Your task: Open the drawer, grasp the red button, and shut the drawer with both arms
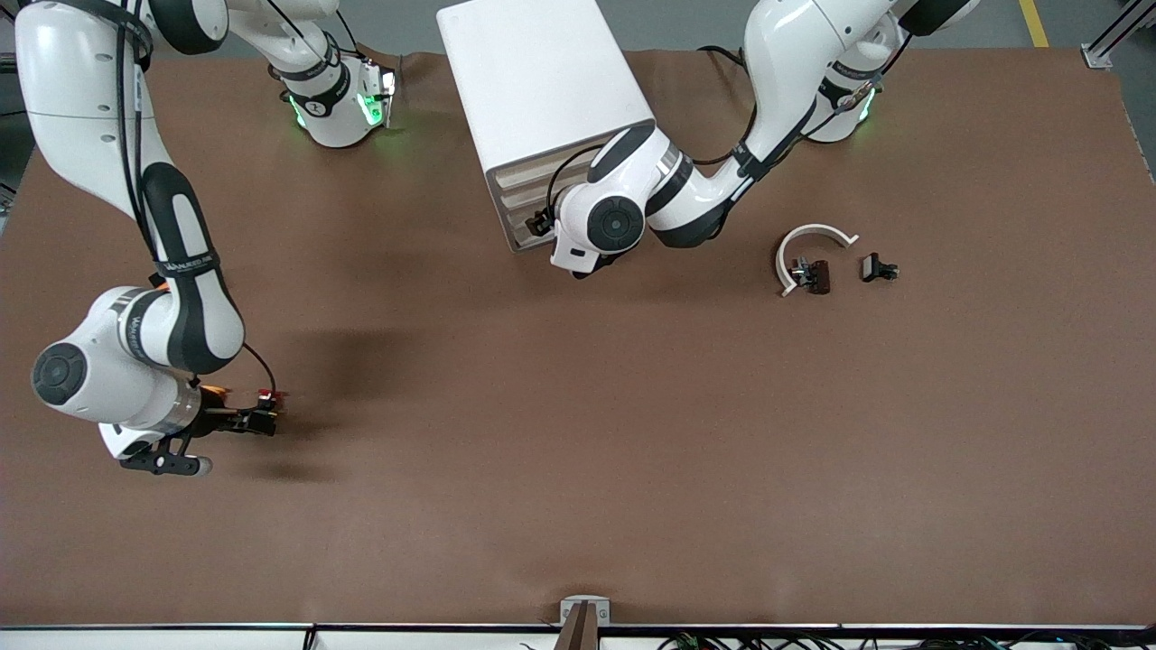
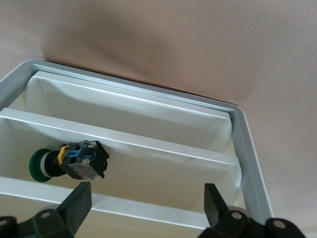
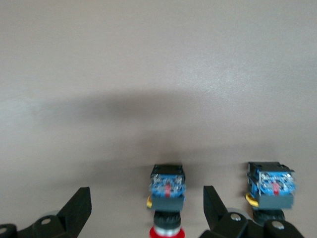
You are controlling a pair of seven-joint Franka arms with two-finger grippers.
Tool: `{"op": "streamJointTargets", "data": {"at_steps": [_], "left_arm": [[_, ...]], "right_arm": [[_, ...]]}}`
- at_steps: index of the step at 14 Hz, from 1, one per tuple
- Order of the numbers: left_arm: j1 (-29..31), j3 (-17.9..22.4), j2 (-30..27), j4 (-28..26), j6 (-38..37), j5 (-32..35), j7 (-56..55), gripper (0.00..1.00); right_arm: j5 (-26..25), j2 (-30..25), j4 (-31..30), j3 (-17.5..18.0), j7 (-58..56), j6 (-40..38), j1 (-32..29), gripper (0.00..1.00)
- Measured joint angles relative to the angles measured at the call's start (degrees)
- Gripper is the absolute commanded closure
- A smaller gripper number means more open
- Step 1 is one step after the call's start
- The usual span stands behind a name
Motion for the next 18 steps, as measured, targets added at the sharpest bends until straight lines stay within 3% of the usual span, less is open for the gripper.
{"op": "streamJointTargets", "data": {"at_steps": [5, 9, 14, 18], "left_arm": [[0.66, 0.14, 0.09, 0.28, -0.53, -0.17, -0.04, 0.0], [3.67, 2.8, 0.0, 5.21, -0.81, 0.07, -0.05, 0.0], [6.04, 7.51, -1.21, 10.93, -1.7, 8.01, -0.04, 0.0], [13.68, 8.65, -7.98, 11.99, -5.72, 13.35, 0.41, 0.0]], "right_arm": [[-2.61, -3.67, 7.79, -0.68, -0.19, -14.23, 0.0, 0.0], [-7.13, -8.01, 12.59, -1.12, -0.21, -25.85, -0.01, 0.0], [-7.83, -13.57, 16.44, -1.42, -0.21, -34.16, -0.02, 0.0], [-7.83, -16.59, 16.51, -1.47, -0.2, -38.33, -0.03, 0.0]]}}
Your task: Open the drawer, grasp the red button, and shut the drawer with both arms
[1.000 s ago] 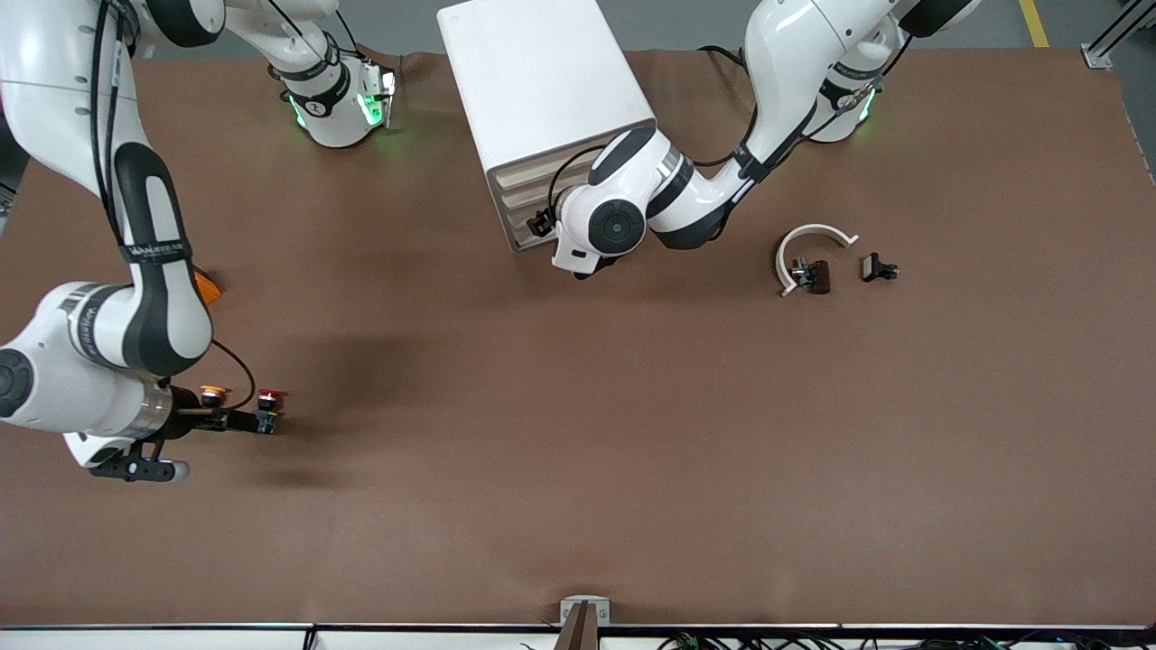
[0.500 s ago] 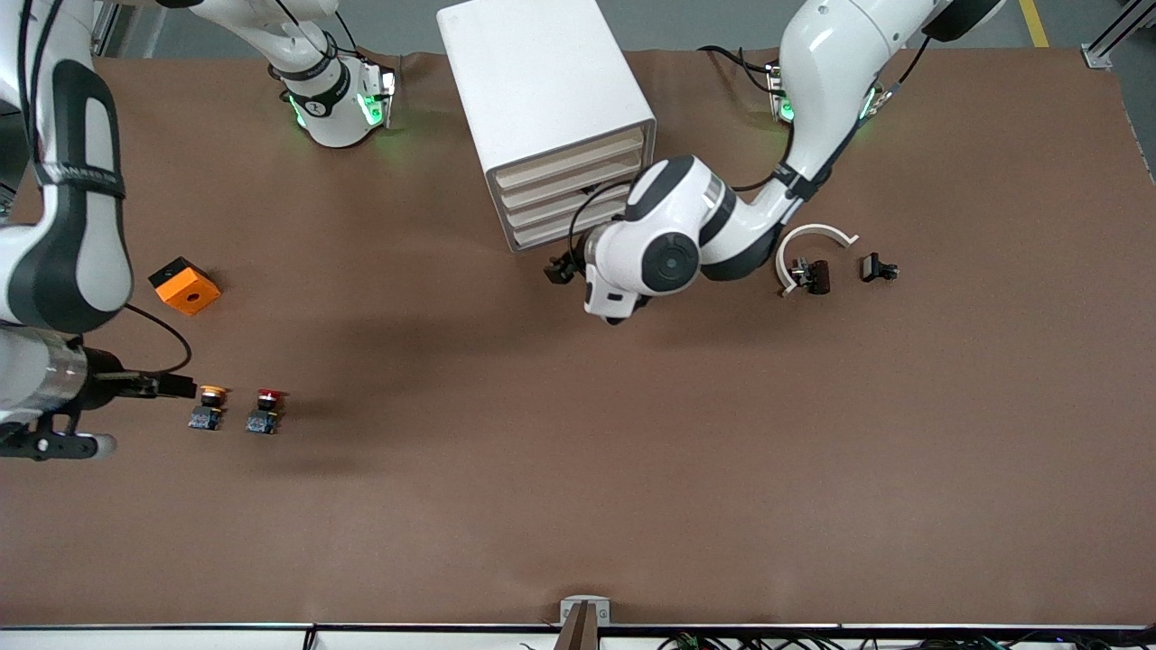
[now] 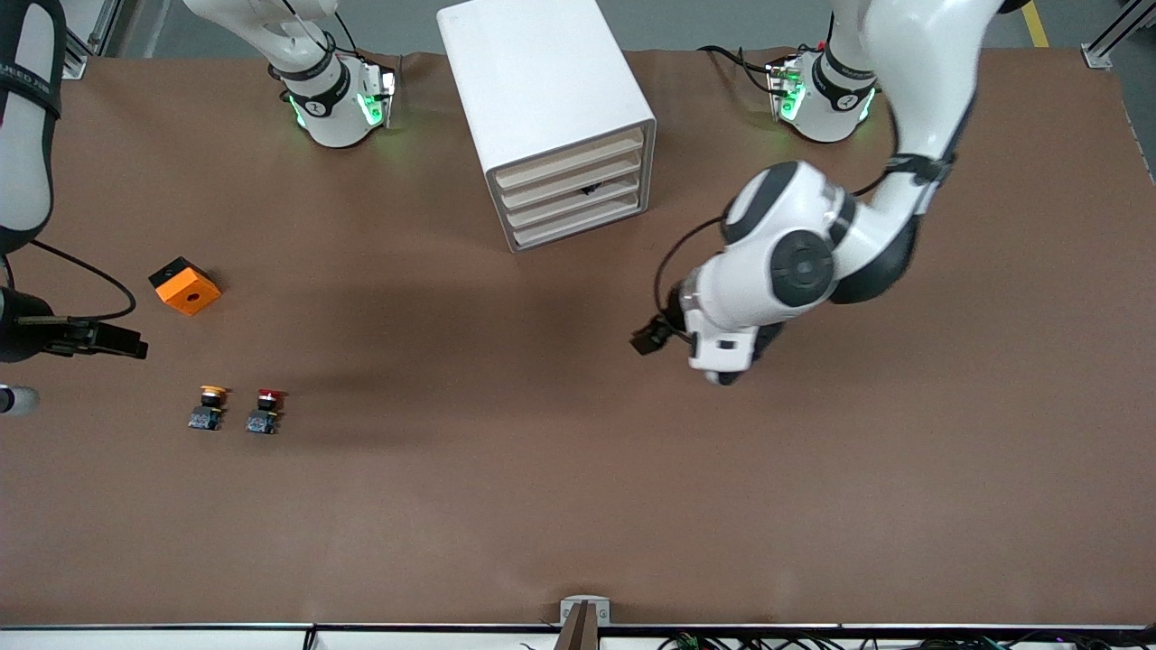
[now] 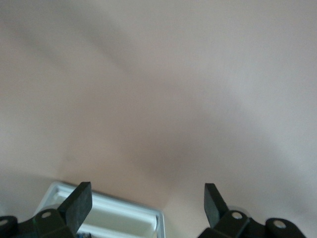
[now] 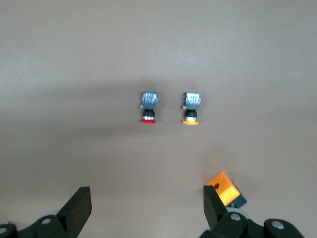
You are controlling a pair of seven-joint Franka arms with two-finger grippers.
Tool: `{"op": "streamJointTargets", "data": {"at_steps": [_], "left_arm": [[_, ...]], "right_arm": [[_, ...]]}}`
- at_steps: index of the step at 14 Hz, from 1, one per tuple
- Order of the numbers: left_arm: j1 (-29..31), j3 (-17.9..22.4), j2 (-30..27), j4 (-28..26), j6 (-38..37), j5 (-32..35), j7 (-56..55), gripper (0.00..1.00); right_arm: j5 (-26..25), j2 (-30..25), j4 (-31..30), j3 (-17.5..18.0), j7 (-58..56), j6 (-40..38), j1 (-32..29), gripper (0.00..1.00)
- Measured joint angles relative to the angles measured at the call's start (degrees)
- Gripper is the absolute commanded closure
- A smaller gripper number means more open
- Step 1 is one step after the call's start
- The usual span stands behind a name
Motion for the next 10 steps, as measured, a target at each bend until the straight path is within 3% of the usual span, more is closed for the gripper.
{"op": "streamJointTargets", "data": {"at_steps": [4, 10], "left_arm": [[5.72, 0.06, -4.67, -0.05, -5.55, 4.99, 4.92, 0.0], [10.49, 0.1, -5.81, -0.27, -11.79, 7.64, 16.56, 0.0]], "right_arm": [[0.01, -0.65, 0.0, 0.18, 0.0, -0.75, 0.0, 0.0], [0.0, -0.67, 0.0, 0.47, 0.0, -0.75, 0.1, 0.0]]}}
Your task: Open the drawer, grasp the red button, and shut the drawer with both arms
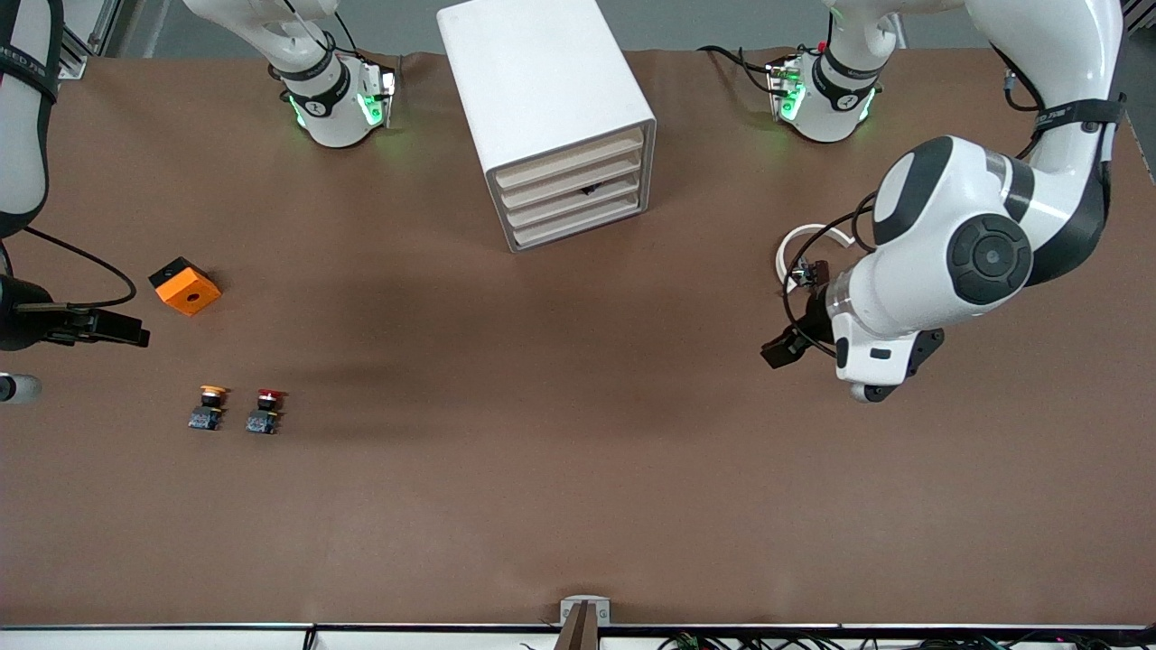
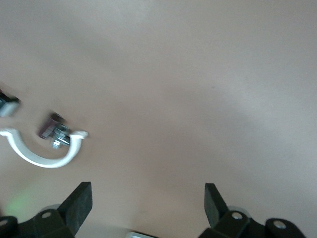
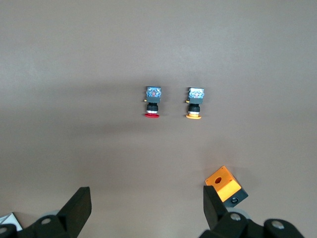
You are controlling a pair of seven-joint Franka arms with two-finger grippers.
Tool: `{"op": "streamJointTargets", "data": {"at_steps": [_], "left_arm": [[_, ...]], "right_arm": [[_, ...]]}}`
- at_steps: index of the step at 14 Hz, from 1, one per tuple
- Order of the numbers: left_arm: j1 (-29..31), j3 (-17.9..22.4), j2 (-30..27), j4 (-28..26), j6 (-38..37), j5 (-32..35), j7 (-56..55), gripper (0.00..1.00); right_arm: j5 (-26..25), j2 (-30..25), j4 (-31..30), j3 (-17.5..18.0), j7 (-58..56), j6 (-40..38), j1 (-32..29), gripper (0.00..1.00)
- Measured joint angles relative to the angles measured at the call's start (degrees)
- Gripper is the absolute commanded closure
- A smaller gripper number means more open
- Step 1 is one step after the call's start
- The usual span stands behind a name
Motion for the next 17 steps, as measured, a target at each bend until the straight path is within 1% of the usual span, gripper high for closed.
{"op": "streamJointTargets", "data": {"at_steps": [2, 6, 9, 11, 13, 14, 15, 17], "left_arm": [[0.72, 1.26, -1.89, 0.01, -3.71, 0.34, 7.89, 0.0], [0.85, 6.69, -7.42, -0.75, -10.8, 0.37, 24.13, 0.0], [0.84, 11.48, -12.97, -5.29, -11.81, 0.37, 36.95, 0.0], [0.81, 15.65, -16.41, -8.83, -11.78, 0.38, 44.87, 0.0], [0.8, 19.36, -20.07, -12.91, -10.18, 0.37, 50.9, 0.0], [0.79, 20.69, -22.41, -16.02, -7.23, 0.37, 52.77, 0.0], [0.79, 21.63, -25.07, -19.69, -3.57, 0.37, 53.77, 0.0], [0.79, 22.23, -30.55, -26.46, 2.0, 0.37, 54.28, 0.0]], "right_arm": [[-0.05, -0.2, 0.43, 0.0, 0.0, -0.24, 0.01, 0.0], [-0.08, -1.36, 6.09, -0.3, -0.02, -5.12, -0.03, 0.0], [-0.09, -3.77, 7.92, -0.43, -0.02, -10.28, -0.1, 0.0], [-0.07, -5.52, 7.95, -0.47, -0.05, -14.9, -0.22, 0.0], [-0.05, -7.25, 7.97, -0.34, -0.4, -15.66, -0.23, 0.0], [-0.05, -7.99, 7.89, -0.17, -0.45, -15.95, -0.22, 0.0], [-0.05, -8.59, 7.55, -0.09, -0.45, -16.36, -0.22, 0.0], [-0.05, -10.39, 4.43, -0.15, -0.46, -16.44, -0.23, 0.0]]}}
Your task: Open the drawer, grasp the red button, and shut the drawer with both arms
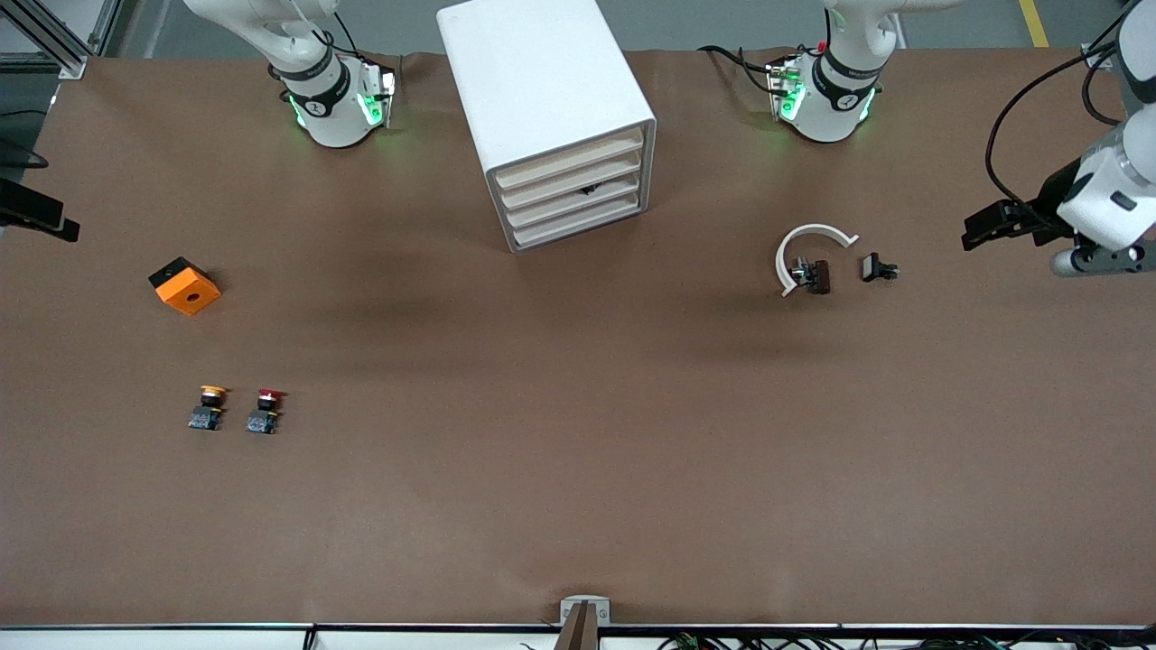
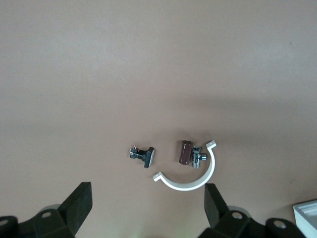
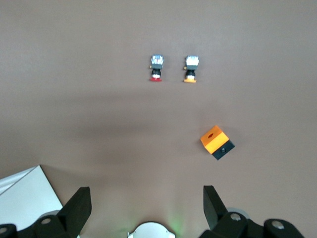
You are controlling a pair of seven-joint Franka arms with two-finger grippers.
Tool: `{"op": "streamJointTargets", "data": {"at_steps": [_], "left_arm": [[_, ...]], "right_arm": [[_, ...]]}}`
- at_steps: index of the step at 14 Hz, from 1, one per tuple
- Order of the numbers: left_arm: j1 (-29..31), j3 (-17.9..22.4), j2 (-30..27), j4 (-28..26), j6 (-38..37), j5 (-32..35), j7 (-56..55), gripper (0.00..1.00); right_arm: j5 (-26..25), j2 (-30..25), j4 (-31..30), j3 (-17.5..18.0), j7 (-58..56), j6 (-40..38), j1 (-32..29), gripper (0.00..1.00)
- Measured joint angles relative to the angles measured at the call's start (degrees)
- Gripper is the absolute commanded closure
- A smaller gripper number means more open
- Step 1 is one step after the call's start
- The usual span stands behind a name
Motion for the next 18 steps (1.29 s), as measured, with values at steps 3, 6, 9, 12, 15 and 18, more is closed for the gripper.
{"op": "streamJointTargets", "data": {"at_steps": [3, 6, 9, 12, 15, 18], "left_arm": [[-0.22, -0.02, -4.27, -1.45, 1.88, 0.0, -0.01, 0.0], [-0.38, -0.04, -5.02, -0.54, 1.96, 0.0, -0.02, 0.0], [-0.41, -0.04, -4.88, 1.74, 1.54, 0.0, -0.02, 0.0], [-0.43, -0.04, -4.09, 5.83, -1.89, 0.0, -0.03, 0.0], [-0.62, -0.04, -1.66, 9.83, -4.7, 0.0, -0.03, 0.0], [-0.9, -0.07, 0.85, 13.03, -7.3, 0.0, -0.05, 0.0]], "right_arm": [[0.0, -4.19, -7.39, -0.16, -0.04, 1.78, -0.01, 0.0], [-0.02, -9.78, -12.81, -0.28, -0.04, 2.35, -0.03, 0.0], [-0.02, -13.66, -16.25, -0.04, -0.08, 3.88, -0.03, 0.0], [-0.02, -14.13, -16.98, 0.26, -0.08, 4.77, -0.03, 0.0], [-0.02, -14.19, -17.03, 0.4, -0.11, 5.26, -0.03, 0.0], [-0.02, -14.57, -17.03, 0.81, -0.2, 5.45, -0.02, 0.0]]}}
